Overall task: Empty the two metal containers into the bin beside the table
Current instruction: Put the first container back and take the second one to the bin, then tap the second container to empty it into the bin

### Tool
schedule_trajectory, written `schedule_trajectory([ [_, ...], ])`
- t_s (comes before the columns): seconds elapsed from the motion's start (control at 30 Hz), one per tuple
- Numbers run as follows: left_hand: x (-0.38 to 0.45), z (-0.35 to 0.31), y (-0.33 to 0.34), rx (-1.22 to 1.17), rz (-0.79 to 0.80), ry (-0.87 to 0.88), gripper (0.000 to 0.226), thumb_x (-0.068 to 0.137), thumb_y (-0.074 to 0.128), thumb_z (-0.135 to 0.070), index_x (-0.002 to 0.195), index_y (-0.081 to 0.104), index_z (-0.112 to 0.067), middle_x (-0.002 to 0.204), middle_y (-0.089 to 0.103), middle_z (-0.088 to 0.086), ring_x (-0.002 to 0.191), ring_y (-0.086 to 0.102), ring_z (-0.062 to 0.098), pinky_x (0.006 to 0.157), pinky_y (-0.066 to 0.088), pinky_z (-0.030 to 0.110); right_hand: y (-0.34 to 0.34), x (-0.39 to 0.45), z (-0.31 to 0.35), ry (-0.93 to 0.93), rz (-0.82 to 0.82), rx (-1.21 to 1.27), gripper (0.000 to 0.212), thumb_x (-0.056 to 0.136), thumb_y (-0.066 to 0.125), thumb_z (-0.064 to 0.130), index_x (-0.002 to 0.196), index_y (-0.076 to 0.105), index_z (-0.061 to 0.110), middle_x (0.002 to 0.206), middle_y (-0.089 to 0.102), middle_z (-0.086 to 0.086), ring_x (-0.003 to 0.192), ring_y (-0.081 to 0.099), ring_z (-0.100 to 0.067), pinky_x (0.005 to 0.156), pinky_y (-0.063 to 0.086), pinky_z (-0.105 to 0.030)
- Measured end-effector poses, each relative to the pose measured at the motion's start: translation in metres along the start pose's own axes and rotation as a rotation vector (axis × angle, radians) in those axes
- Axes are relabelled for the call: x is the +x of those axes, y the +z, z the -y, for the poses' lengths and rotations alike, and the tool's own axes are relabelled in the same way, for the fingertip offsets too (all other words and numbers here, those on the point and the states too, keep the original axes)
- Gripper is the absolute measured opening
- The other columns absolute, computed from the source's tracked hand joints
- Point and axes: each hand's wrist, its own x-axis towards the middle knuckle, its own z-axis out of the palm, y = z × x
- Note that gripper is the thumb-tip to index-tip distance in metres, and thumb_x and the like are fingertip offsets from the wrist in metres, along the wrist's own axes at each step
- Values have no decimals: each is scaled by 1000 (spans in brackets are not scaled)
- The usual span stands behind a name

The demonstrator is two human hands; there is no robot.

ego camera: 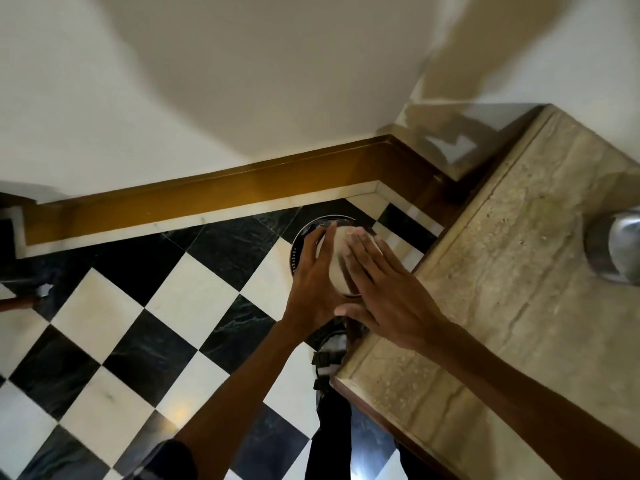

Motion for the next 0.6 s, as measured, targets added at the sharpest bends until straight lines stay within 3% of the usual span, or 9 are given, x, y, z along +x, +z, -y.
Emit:
schedule_trajectory([
  [0.07, 1, 1, -2, -7, -16, 4, 116, 67, 69, -77, 156, 30, -12, 160, 33, 15, 144, 36, 30, 110, 48, 54, -1, -1, 3, 34, -57, 45, 91, 91, 26, 70, 153, 9, 6, 162, 11, -18, 151, 9, -33, 124, 14, -47],
  [0.2, -1, 3, -2, 27, 8, 39, 118, 68, 68, -78, 155, 29, -11, 158, 32, 16, 143, 38, 30, 107, 51, 52, 8, -5, 7, 9, 8, 69, 91, 91, 24, 71, 153, 6, 7, 162, 13, -19, 151, 8, -32, 121, 22, -50],
  [0.27, -5, 4, -3, 27, 2, 45, 120, 68, 63, -84, 156, 30, -8, 159, 31, 17, 143, 38, 31, 108, 49, 47, 6, -7, 12, 38, -65, 89, 90, 91, 27, 70, 152, 14, 6, 161, 19, -19, 150, 14, -33, 122, 21, -48],
  [0.33, -5, 5, -4, 29, -13, 61, 123, 64, 69, -82, 155, 31, -8, 157, 33, 16, 142, 39, 29, 108, 48, 40, 8, -9, 16, 16, -54, 61, 92, 90, 26, 72, 153, 11, 6, 162, 15, -18, 151, 10, -31, 123, 19, -49],
  [0.4, -6, 4, -6, 41, 11, 70, 126, 59, 76, -76, 156, 30, -9, 157, 32, 14, 141, 36, 26, 109, 48, 40, 12, -14, 17, 0, 3, 65, 93, 91, 24, 72, 153, 6, 6, 163, 10, -18, 152, 5, -30, 121, 20, -50],
  [0.53, -5, 0, -7, 21, -21, 83, 123, 63, 73, -74, 156, 29, -8, 156, 32, 16, 140, 40, 30, 107, 46, 39, 8, -13, 17, 74, -98, 82, 90, 91, 29, 69, 153, 7, 7, 162, 14, -18, 151, 10, -32, 123, 18, -48],
  [0.6, -4, 0, -4, 30, -13, 75, 122, 65, 74, -71, 158, 23, -11, 158, 28, 15, 143, 34, 29, 111, 46, 46, 12, -12, 16, 33, -23, 43, 94, 90, 25, 73, 153, 3, 7, 163, 9, -18, 152, 5, -31, 121, 20, -50],
])
